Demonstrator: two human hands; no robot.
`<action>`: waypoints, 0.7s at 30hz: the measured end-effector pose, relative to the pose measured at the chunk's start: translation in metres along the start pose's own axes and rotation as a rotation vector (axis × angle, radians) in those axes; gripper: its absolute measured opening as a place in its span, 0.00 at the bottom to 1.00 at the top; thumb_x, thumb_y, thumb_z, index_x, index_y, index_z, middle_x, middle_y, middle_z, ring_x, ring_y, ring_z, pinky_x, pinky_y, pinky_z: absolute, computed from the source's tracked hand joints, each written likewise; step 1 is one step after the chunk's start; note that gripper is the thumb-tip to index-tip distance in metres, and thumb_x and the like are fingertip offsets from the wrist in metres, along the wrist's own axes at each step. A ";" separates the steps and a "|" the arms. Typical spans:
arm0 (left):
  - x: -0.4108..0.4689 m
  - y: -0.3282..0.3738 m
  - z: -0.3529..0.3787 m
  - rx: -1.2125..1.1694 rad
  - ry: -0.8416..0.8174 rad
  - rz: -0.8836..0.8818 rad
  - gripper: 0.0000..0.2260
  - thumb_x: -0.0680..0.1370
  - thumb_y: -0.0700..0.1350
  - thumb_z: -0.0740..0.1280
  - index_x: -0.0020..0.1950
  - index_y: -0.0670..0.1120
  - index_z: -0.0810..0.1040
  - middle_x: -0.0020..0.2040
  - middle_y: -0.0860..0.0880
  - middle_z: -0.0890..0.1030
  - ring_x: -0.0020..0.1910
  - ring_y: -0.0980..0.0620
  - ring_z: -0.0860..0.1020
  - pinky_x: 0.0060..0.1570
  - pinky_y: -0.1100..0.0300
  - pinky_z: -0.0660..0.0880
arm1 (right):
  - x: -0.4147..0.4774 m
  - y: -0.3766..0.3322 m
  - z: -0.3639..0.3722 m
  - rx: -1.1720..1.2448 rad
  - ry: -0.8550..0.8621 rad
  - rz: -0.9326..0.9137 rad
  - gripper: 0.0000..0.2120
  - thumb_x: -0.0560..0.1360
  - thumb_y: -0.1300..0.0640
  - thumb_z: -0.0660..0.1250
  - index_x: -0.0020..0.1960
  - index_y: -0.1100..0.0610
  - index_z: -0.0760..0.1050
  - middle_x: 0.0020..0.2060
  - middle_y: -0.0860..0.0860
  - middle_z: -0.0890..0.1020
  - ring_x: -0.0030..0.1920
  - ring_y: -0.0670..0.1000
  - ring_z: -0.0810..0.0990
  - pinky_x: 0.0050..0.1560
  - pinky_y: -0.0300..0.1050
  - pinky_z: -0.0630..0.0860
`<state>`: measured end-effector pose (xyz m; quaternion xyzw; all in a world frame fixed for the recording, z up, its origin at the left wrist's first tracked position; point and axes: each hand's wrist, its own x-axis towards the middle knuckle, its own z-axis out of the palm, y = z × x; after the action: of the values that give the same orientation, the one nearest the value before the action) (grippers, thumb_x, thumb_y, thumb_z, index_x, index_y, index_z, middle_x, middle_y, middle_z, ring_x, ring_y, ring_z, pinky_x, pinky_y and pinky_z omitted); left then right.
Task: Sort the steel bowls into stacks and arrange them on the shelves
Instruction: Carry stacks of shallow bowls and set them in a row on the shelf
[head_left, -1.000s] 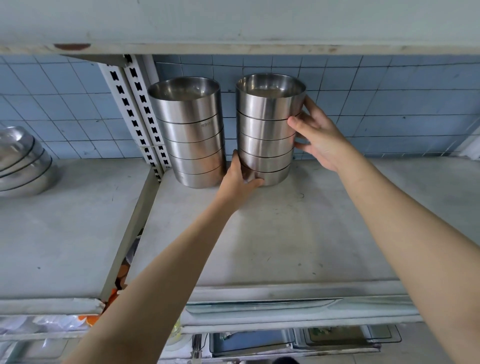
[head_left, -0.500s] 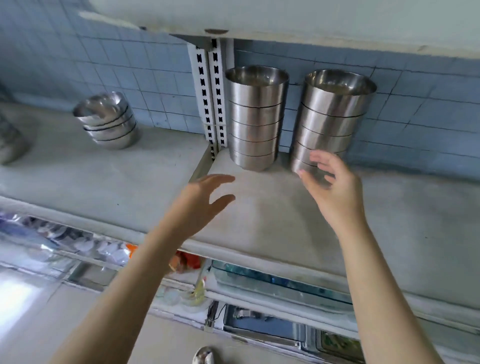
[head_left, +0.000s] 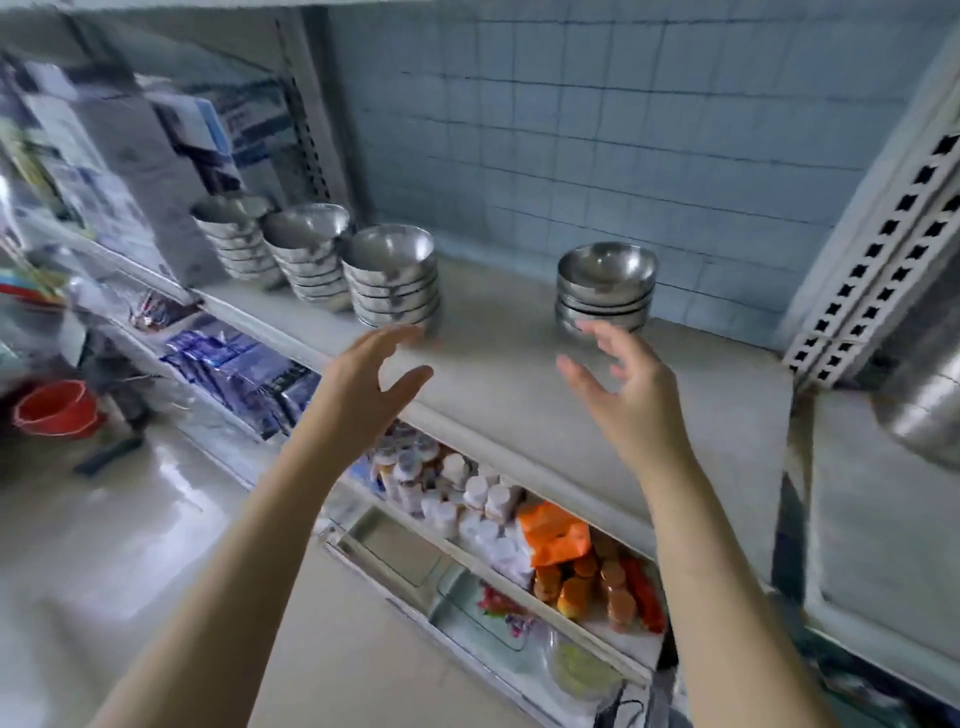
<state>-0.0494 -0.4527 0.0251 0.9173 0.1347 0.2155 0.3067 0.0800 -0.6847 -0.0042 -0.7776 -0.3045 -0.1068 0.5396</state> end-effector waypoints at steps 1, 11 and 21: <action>0.009 -0.019 -0.013 -0.010 0.017 -0.018 0.21 0.77 0.49 0.70 0.70 0.50 0.73 0.65 0.49 0.76 0.61 0.53 0.75 0.63 0.55 0.73 | 0.010 -0.007 0.023 0.020 -0.025 0.012 0.19 0.76 0.50 0.72 0.66 0.49 0.76 0.60 0.37 0.78 0.59 0.30 0.72 0.60 0.28 0.67; 0.107 -0.152 -0.023 -0.279 -0.202 -0.272 0.48 0.63 0.62 0.72 0.78 0.49 0.58 0.76 0.47 0.64 0.71 0.48 0.68 0.69 0.49 0.69 | 0.113 -0.012 0.171 0.293 -0.236 0.213 0.46 0.64 0.30 0.72 0.76 0.35 0.55 0.77 0.44 0.63 0.76 0.46 0.64 0.71 0.44 0.66; 0.168 -0.205 0.015 -0.492 -0.395 -0.194 0.40 0.68 0.46 0.79 0.75 0.50 0.61 0.62 0.56 0.76 0.61 0.58 0.75 0.62 0.61 0.73 | 0.148 0.014 0.214 0.424 -0.184 0.277 0.47 0.67 0.33 0.74 0.77 0.53 0.63 0.73 0.50 0.73 0.74 0.50 0.69 0.74 0.57 0.66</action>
<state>0.0802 -0.2379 -0.0604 0.8226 0.1034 0.0293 0.5584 0.1706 -0.4415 -0.0260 -0.6881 -0.2583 0.1052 0.6699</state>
